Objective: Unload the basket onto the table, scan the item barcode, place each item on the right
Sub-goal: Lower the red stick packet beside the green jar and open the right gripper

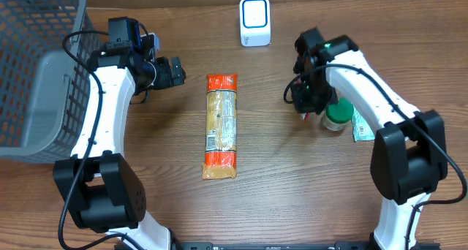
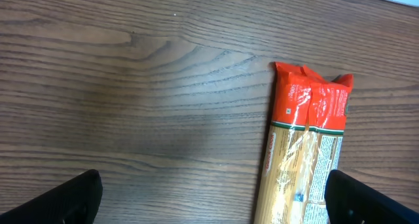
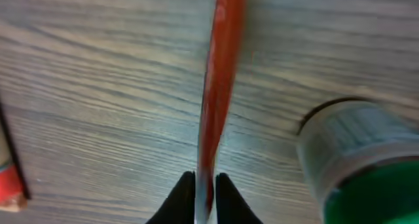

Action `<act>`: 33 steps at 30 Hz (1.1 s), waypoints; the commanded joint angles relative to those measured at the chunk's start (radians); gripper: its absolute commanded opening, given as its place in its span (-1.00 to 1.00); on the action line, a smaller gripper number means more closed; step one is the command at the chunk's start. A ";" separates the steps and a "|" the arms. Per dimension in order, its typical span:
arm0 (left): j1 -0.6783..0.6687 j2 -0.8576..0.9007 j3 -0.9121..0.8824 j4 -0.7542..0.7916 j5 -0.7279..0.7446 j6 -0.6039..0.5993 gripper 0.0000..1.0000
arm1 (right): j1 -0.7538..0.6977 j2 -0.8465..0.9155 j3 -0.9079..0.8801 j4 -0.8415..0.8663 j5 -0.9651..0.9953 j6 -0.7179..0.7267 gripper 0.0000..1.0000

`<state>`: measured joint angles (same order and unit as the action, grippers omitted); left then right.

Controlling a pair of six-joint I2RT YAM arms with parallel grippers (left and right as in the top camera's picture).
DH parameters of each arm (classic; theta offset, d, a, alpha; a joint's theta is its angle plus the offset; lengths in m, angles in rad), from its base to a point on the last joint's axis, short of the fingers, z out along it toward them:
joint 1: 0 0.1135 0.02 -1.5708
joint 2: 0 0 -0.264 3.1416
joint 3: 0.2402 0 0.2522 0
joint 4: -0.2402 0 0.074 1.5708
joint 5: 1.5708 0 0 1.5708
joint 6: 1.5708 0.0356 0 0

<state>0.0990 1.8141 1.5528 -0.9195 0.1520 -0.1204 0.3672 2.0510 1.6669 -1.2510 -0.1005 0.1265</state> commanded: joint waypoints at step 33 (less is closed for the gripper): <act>-0.002 -0.003 0.005 0.002 -0.006 0.019 0.99 | 0.087 0.024 -0.372 0.687 0.270 0.166 -0.92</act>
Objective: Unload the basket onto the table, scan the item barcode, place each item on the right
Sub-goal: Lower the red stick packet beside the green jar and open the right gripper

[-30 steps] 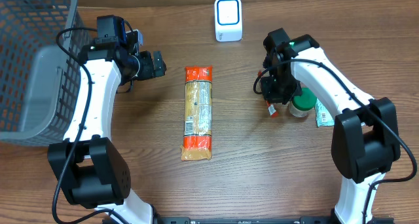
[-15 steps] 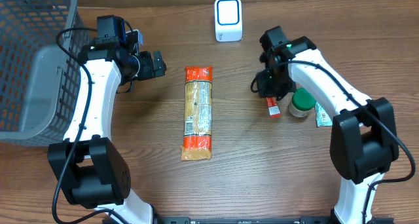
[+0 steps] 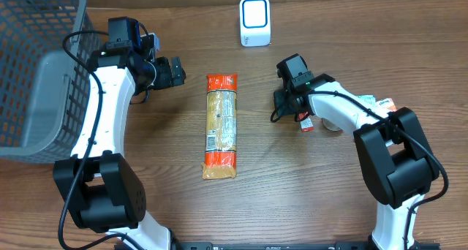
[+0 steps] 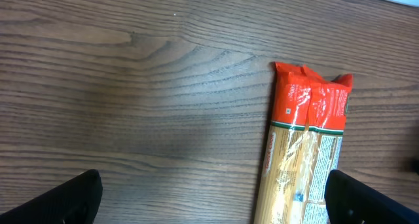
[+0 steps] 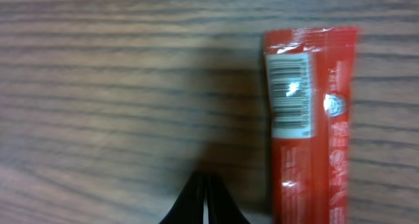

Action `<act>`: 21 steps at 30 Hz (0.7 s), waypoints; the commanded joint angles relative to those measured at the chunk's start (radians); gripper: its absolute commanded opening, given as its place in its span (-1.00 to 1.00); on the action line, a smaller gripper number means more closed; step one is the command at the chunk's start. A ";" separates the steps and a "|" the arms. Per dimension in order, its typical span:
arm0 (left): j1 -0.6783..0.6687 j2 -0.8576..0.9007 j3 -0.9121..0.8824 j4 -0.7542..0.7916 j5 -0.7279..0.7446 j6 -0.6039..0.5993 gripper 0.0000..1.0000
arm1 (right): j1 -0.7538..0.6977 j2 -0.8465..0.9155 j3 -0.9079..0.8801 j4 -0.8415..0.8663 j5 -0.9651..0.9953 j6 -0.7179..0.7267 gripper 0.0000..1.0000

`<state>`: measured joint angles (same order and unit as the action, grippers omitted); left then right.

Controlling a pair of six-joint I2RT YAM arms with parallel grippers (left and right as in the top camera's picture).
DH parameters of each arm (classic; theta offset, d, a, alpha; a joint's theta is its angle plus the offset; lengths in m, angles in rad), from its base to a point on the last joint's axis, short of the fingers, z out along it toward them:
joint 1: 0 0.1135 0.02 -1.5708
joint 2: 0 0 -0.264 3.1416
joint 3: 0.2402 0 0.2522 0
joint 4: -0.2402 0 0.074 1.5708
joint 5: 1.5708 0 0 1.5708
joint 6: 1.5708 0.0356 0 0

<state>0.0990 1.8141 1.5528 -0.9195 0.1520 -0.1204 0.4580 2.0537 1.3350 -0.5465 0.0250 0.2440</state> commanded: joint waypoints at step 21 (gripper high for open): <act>-0.002 -0.003 0.005 0.002 -0.006 0.019 1.00 | -0.008 -0.050 -0.008 -0.200 0.411 0.108 -0.93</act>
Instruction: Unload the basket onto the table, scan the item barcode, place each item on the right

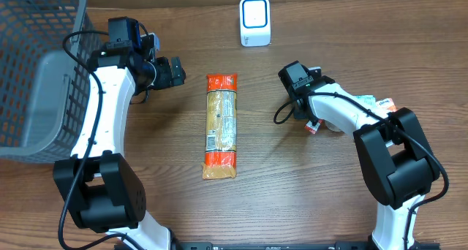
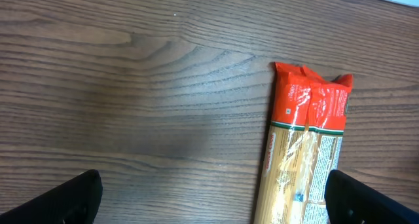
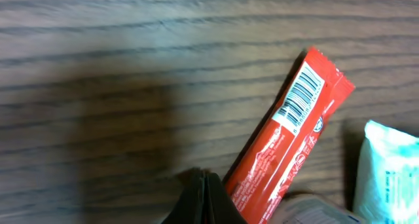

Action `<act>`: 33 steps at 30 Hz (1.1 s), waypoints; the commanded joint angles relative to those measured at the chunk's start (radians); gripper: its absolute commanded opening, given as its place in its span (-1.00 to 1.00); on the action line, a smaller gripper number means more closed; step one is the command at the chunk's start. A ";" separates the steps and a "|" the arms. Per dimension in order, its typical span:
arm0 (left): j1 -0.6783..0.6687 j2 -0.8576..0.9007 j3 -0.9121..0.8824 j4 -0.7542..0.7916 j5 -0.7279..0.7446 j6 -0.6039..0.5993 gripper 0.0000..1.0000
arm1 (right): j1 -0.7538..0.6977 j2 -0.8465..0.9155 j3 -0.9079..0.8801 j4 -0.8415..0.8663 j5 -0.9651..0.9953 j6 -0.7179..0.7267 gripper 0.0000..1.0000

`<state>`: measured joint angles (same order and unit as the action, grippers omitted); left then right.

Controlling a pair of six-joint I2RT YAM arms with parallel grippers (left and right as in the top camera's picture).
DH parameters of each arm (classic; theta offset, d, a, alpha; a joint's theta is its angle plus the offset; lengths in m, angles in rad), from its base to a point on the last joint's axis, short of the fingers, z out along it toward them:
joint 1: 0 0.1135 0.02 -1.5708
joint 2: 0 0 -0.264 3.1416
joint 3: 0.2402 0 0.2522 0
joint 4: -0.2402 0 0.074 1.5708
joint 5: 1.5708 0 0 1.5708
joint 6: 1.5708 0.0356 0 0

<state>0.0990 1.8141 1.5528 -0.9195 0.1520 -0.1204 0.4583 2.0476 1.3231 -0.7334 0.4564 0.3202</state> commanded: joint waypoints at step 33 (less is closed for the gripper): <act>-0.002 -0.003 0.005 0.002 -0.006 0.019 1.00 | 0.254 -0.186 -0.040 0.228 -0.614 0.168 0.54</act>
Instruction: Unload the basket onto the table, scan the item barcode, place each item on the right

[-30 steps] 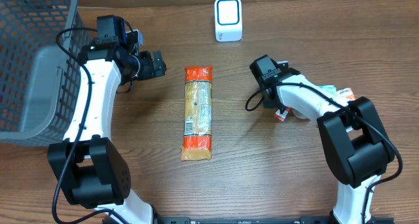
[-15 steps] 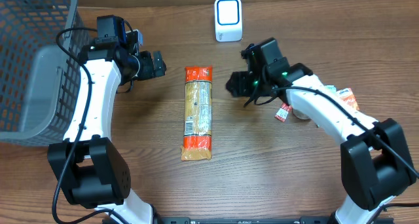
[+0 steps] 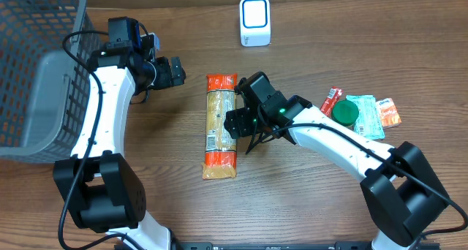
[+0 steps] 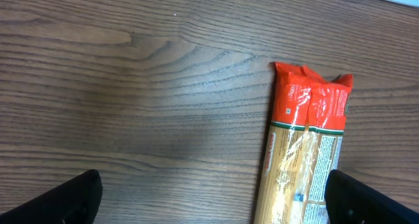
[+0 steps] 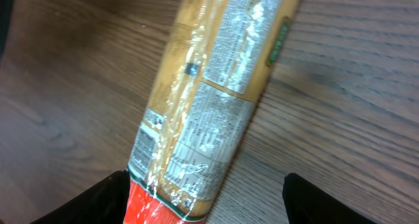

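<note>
The long pasta package (image 3: pixel 221 126), clear with orange-red ends, lies flat at the table's middle. Its label side faces up in the right wrist view (image 5: pixel 213 99), and its top end shows in the left wrist view (image 4: pixel 306 145). My right gripper (image 3: pixel 235 123) hovers open over the package's middle, its fingers wide on either side (image 5: pixel 206 201). My left gripper (image 3: pixel 172 72) hangs open up and to the left of the package, with bare table between its fingers (image 4: pixel 213 201). The white scanner (image 3: pixel 254 21) stands at the back.
A grey mesh basket (image 3: pixel 33 67) fills the left edge. At the right lie a red snack bar (image 3: pixel 331 101), a green-lidded jar (image 3: pixel 344 112), a teal packet (image 3: pixel 364 117) and a small orange packet (image 3: pixel 388 111).
My right gripper was shut beside the red snack bar near the jar. It is now open over the middle of the pasta package, well to the left. The left arm has not moved.
My right gripper was first shut on the red snack bar, held edge-on beside the jar. At the following two moments the bar lay flat on the table with the gripper shut and empty beside it. Now that gripper is open above the pasta package.
</note>
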Action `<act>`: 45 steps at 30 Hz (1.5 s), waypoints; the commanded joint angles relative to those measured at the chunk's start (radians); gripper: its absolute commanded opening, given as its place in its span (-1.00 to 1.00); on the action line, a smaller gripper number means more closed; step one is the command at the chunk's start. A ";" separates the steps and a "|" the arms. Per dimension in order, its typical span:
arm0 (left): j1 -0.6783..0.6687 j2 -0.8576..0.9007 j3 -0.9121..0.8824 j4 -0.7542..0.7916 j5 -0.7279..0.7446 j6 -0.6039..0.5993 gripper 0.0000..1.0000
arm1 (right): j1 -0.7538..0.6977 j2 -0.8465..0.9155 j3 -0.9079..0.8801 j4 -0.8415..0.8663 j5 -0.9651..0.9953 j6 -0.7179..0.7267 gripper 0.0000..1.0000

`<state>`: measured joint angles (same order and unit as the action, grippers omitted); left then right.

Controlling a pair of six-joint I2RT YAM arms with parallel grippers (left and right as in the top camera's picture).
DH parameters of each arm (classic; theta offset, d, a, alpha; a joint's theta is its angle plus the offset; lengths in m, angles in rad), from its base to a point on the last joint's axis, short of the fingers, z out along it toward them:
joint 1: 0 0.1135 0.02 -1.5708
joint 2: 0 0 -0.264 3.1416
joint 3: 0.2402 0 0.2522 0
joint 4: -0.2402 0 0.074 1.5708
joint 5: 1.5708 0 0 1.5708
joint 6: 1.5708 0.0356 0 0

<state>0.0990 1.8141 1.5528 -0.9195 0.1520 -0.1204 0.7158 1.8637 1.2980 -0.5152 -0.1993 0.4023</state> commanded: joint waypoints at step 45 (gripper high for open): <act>-0.185 0.005 -0.338 0.289 0.073 -0.143 -0.92 | -0.121 0.000 -0.024 0.103 -0.094 0.069 0.72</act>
<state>-0.0792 1.8141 1.2289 -0.6373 0.2455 -0.2375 0.5926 1.8637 1.2884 -0.4316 -0.2707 0.4873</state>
